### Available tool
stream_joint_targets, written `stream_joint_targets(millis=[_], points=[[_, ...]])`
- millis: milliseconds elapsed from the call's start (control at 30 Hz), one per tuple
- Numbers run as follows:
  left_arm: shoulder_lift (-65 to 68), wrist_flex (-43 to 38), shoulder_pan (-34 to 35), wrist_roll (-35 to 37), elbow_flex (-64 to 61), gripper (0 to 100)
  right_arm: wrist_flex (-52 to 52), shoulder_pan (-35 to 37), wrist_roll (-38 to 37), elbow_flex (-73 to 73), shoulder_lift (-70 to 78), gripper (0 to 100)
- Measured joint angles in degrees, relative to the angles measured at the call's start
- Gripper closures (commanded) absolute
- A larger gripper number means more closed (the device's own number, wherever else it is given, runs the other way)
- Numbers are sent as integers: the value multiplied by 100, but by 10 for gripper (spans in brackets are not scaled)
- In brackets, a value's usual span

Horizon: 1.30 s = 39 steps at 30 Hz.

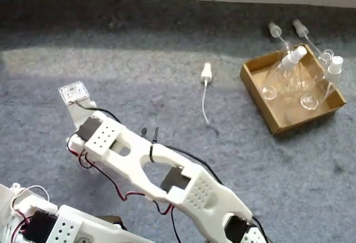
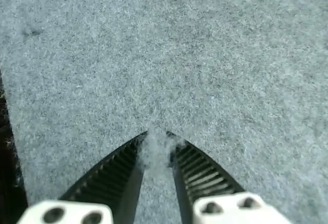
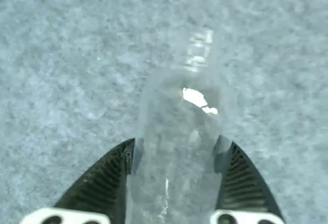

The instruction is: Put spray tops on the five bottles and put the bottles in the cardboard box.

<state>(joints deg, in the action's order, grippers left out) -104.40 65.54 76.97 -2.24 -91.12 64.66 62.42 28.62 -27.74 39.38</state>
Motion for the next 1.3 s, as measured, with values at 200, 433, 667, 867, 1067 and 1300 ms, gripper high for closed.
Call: stream_joint_targets(millis=[200, 433, 667, 867, 1067, 1300], points=[[0, 0, 0, 0, 0, 995, 615, -387, 0, -369, 0, 896], [0, 0, -26, 0, 0, 995, 1363, -800, 0, -949, 0, 896], [0, 0, -114, 0, 0, 995, 2488, -1345, -1046, -1679, 0, 896], [0, 0, -466, 0, 0, 995, 3499, -1943, -2549, -3007, 0, 899], [0, 0, -1266, 9, 0, 995, 3543, -2514, -2725, -3314, -448, 899], [0, 0, -3103, 0, 0, 995, 3543, -2919, -3051, -2365, -2224, 899]])
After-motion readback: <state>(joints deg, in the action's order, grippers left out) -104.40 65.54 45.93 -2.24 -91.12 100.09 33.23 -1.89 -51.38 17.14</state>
